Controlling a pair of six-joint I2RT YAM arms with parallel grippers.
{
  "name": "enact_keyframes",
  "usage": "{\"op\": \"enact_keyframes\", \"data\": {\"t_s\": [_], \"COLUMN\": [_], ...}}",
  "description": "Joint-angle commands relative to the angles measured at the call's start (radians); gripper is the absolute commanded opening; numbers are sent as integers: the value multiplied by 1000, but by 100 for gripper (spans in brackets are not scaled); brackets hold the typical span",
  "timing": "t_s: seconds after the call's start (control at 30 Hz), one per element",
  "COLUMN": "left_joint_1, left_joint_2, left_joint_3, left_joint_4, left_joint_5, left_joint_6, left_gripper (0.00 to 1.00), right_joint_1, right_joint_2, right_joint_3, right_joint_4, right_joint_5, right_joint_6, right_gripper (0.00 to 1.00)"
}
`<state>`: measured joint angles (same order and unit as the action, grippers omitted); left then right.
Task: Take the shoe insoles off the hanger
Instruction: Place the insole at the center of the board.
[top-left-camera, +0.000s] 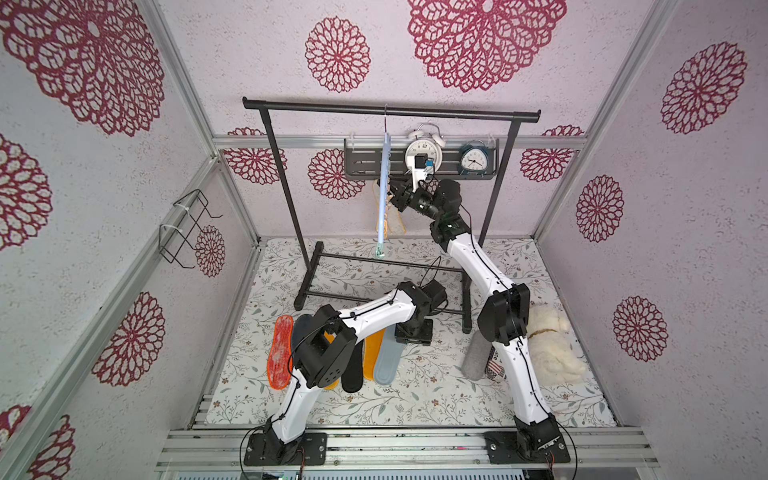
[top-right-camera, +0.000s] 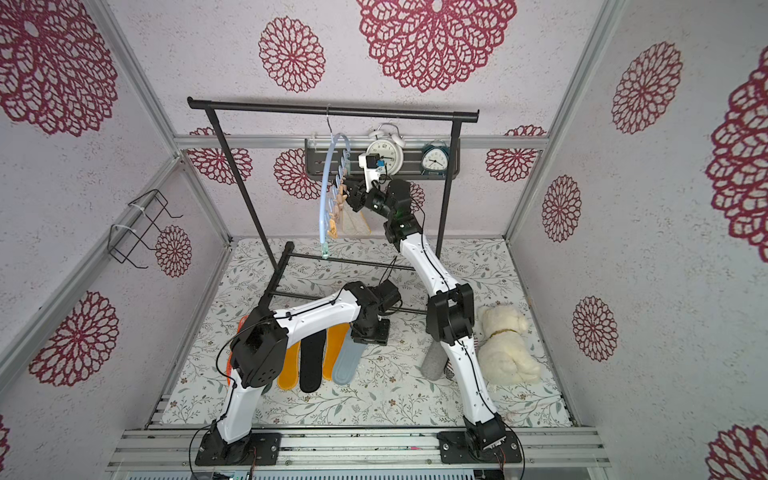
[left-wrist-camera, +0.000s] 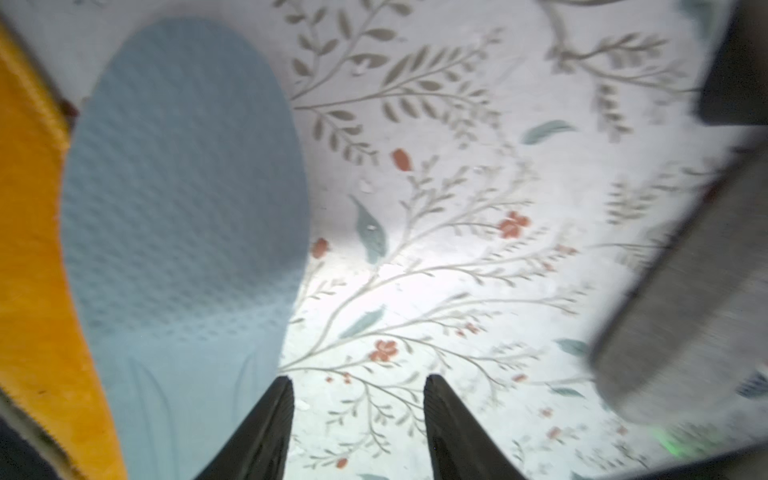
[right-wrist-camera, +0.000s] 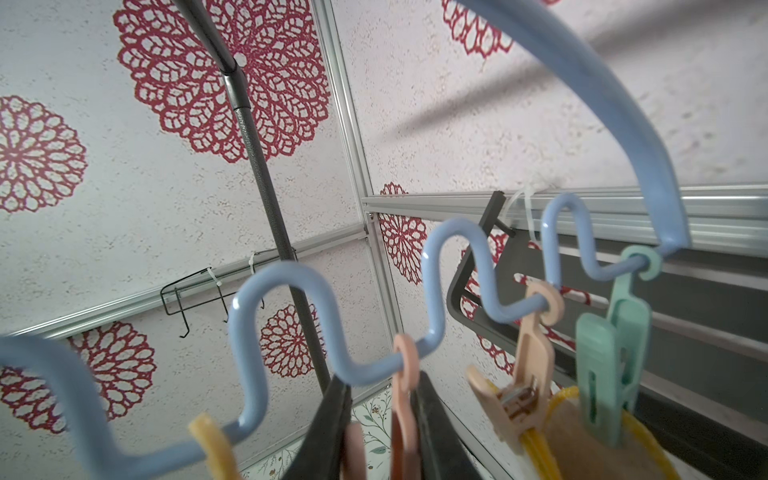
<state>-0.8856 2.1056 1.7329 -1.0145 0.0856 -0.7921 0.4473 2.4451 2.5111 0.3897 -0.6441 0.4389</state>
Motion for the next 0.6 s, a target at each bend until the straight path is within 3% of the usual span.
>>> {"op": "enact_keyframes", "data": {"t_s": [0.0,0.2,0.37,0.47,0.57], "left_joint_1": [7,67,146,205,233], "left_joint_2": [-86,-315,-617,-826,-1066], "left_joint_3": [-48,-388,-659,-730,-804], "left_joint_4": [70,121,122,109,158], "left_joint_5": [62,-7,-144,-293,-480], "left_joint_6": [-6,-34,-18,27,157], "left_gripper": [54,54,55,59,62], "right_joint_1": [-15,-15,-16,-15,-15], "right_joint_2": [14,13,13,12,11], "right_joint_3": [14,14,14,10,10], "right_joint_4": [-41,-40,-47,-59,-71], "right_joint_5": [-3,-2,-2,-5,0], "right_joint_6": [11,9,4,-6,-15], "right_gripper": [14,14,14,15,14]}}
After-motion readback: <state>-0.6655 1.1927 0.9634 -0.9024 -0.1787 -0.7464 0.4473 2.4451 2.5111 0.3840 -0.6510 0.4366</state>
